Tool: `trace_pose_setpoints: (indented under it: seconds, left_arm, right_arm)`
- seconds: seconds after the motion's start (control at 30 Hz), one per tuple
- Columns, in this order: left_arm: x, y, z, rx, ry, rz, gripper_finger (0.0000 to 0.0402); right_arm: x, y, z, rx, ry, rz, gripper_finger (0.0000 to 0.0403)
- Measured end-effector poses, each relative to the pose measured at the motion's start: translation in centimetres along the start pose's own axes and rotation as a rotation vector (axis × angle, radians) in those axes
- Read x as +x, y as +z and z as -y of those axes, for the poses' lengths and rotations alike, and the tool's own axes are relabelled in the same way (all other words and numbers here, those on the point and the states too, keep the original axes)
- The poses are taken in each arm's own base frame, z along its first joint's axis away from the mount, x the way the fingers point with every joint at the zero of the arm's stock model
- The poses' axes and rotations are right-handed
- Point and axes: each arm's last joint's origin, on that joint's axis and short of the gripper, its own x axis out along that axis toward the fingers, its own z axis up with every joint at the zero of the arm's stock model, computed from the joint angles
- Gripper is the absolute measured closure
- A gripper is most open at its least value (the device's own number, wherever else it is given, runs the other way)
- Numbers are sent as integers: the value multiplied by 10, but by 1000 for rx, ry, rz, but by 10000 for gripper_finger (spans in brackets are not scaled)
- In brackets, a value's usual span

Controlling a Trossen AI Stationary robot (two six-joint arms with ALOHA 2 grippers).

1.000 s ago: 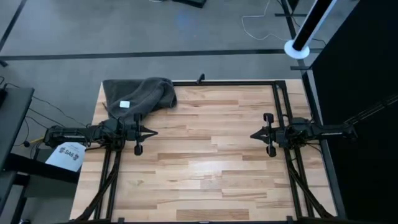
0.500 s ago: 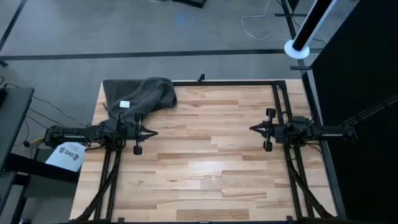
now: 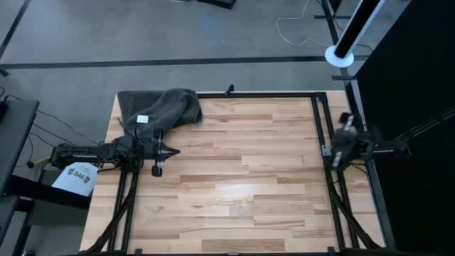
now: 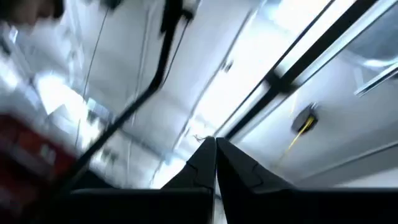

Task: Roll towel
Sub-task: Fold the black towel in half

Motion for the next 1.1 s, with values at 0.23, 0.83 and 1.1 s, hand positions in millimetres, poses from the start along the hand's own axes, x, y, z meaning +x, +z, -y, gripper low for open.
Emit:
trace_pose_setpoints:
  seconds: [0.23, 0.83, 1.1]
  left_arm:
    - [0, 7, -1, -10, 11, 76, 402]
    - [0, 8, -1, -10, 12, 80, 402]
    - [0, 7, -1, -10, 11, 76, 402]
  right_arm:
    - [67, 10, 23, 104, -23, -20, 403]
    - [187, -172, 50, 504, -389, -481, 403]
    - [195, -238, 42, 630, -426, -631, 403]
